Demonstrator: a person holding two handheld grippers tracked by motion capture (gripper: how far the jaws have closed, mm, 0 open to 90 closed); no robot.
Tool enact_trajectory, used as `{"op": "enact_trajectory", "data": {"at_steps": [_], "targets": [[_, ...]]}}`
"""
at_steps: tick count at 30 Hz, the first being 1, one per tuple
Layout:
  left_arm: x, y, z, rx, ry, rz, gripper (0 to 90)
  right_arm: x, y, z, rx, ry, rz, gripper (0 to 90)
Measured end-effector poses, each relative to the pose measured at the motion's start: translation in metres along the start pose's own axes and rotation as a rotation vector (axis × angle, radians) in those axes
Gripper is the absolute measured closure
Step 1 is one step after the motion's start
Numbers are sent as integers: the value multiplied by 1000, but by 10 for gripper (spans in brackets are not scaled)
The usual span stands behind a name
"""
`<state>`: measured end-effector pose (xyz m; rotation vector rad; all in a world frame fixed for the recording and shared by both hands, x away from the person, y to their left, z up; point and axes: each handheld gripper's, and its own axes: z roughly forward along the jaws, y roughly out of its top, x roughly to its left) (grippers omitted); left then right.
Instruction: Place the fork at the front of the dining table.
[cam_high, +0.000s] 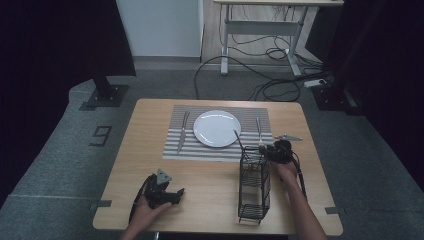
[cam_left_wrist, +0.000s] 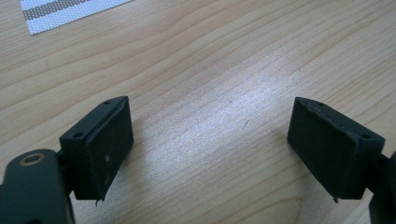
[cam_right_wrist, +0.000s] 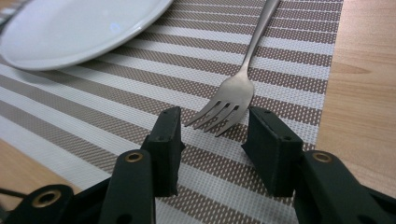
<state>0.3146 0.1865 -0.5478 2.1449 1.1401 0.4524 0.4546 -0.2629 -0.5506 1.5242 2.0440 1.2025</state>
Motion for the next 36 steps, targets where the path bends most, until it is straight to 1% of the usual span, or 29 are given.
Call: {"op": "enact_trajectory", "data": {"at_steps": [2, 3, 6, 8, 13, 15, 17, 19, 26, 31, 33, 36], "targets": [[0, 0, 0, 0, 0, 0, 143, 1, 0, -4, -10, 22, 6, 517], [0, 0, 0, 0, 0, 0, 143, 2, 0, -6, -14, 23, 2, 498], [0, 0, 0, 0, 0, 0, 143, 6, 1, -9, -14, 30, -7, 494], [0, 0, 0, 0, 1, -1, 143, 8, 0, -12, -32, 27, -18, 497], [0, 0, 0, 0, 1, -1, 143, 8, -4, -24, -54, 20, -7, 496], [0, 0, 0, 0, 2, -2, 144, 7, -6, -28, -49, 18, -5, 488], [0, 0, 0, 0, 1, -2, 143, 6, -9, -33, -63, 17, -11, 489], [0, 0, 0, 0, 1, -1, 143, 6, -10, -37, -66, 20, -10, 488], [0, 0, 0, 0, 2, -3, 143, 11, -20, -51, -66, 29, -50, 479], [0, 0, 0, 0, 2, -3, 143, 16, -26, -60, -65, 43, -59, 470], [0, 0, 0, 0, 2, -3, 143, 19, -30, -65, -79, 50, -70, 473], [0, 0, 0, 0, 3, -3, 143, 21, -38, -74, -81, 54, -89, 473]]}}
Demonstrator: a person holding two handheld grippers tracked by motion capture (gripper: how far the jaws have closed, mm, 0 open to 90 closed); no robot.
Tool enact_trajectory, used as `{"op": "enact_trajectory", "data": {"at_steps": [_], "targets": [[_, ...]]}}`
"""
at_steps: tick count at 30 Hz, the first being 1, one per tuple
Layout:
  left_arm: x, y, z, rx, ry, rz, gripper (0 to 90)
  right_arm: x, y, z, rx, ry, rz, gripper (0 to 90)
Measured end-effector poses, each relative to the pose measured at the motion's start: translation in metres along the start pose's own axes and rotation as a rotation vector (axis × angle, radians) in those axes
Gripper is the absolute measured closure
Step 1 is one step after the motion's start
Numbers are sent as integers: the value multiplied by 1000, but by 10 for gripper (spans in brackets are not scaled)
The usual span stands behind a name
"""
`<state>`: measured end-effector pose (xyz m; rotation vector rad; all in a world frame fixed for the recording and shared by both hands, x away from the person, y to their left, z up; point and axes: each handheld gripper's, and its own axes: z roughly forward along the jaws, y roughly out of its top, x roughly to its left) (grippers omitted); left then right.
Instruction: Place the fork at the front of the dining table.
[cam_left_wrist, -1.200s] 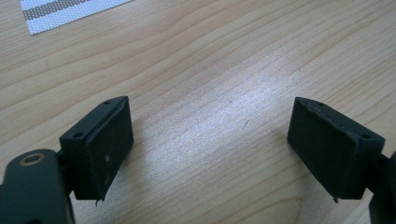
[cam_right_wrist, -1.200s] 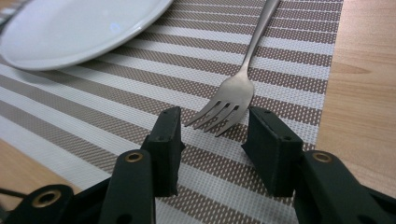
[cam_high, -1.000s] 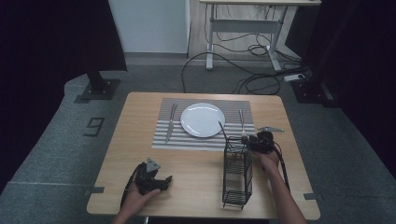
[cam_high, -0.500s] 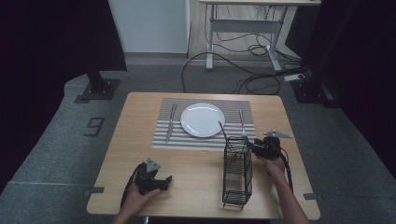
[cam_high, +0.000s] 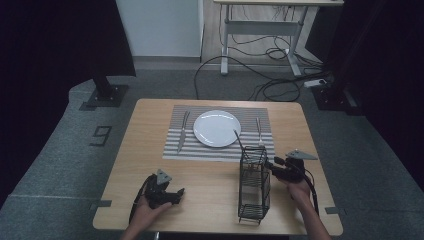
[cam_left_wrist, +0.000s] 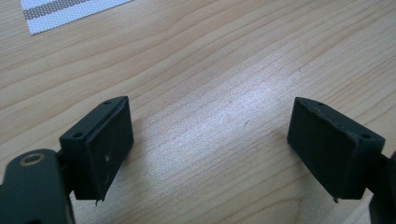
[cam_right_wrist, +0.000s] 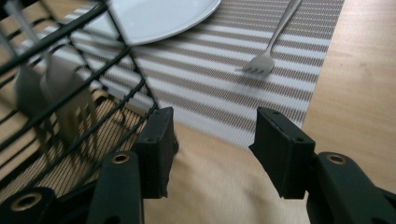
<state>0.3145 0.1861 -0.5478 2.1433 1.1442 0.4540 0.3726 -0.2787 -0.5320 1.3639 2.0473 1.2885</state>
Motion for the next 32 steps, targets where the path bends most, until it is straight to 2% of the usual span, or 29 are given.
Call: {"op": "enact_trajectory", "data": {"at_steps": [3, 12, 17, 23, 29, 32], "targets": [[0, 0, 0, 0, 2, -1, 144, 1, -6, -10, 2, -10, -14, 471], [0, 0, 0, 0, 2, 0, 146, 0, -29, -43, -13, -35, 24, 470], [-1, 0, 0, 0, -2, 2, 145, 5, -44, -56, -8, -33, 37, 469], [-1, 0, 0, 0, -2, 3, 145, 15, -52, -62, 9, -26, 12, 462], [-1, 0, 0, 0, -2, 3, 145, 17, -51, -57, 19, -22, -4, 451], [-1, 0, 0, 0, -2, 3, 145, 15, -51, -57, 19, -26, 5, 441]]}}
